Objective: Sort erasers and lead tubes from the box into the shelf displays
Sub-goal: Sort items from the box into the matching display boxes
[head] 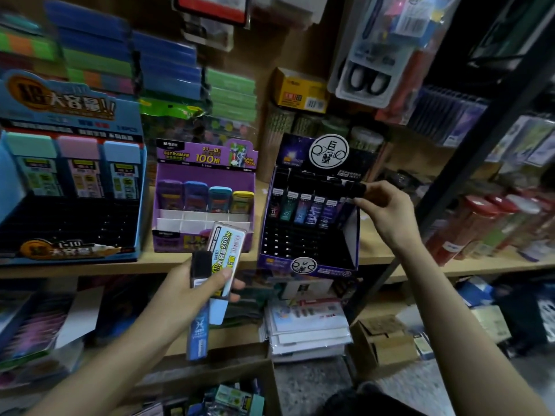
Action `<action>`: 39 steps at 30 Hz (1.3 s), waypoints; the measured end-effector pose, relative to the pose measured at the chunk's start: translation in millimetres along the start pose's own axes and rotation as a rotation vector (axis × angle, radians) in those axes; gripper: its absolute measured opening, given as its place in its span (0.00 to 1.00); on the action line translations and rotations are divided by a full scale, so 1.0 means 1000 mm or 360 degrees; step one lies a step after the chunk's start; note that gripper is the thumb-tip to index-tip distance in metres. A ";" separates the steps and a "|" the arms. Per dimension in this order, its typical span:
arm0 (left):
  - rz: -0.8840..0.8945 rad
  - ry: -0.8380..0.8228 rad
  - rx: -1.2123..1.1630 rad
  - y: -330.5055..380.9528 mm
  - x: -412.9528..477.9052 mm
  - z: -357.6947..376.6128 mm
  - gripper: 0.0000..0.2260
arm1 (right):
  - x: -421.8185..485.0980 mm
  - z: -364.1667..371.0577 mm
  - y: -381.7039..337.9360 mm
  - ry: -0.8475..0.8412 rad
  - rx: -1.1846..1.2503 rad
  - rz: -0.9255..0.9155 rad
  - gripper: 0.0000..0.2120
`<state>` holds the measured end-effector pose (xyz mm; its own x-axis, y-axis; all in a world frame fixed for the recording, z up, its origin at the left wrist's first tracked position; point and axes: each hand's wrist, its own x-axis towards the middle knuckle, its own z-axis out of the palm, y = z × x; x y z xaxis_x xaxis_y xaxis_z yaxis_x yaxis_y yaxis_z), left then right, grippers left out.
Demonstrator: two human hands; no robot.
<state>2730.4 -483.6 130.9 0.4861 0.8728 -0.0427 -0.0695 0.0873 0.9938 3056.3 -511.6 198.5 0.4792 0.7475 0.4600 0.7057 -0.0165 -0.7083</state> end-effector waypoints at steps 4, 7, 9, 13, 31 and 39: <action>0.0017 -0.0008 0.0015 -0.003 0.001 -0.001 0.08 | 0.002 -0.001 0.003 -0.0010 0.0023 0.0005 0.08; 0.0033 -0.0004 0.0006 -0.004 0.001 -0.002 0.09 | 0.002 0.001 0.004 0.0071 -0.0059 -0.0042 0.13; 0.0039 -0.0005 0.0017 -0.006 0.001 -0.003 0.11 | 0.003 0.005 0.003 0.0052 -0.0144 -0.0083 0.14; 0.0044 -0.0003 0.0027 -0.008 0.003 -0.006 0.14 | 0.005 0.011 0.000 0.0083 -0.0230 -0.0177 0.14; 0.0050 0.0002 0.0006 -0.011 0.005 -0.006 0.12 | 0.003 0.011 0.000 -0.0097 -0.0155 -0.0209 0.13; 0.0050 -0.0001 0.0005 -0.012 0.007 -0.009 0.16 | 0.003 0.020 0.007 -0.0006 -0.0628 -0.0368 0.19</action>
<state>2726.8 -474.7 117.3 0.4845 0.8747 -0.0115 -0.0818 0.0583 0.9949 3052.1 -496.2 184.4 0.2842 0.7639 0.5794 0.9392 -0.1002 -0.3285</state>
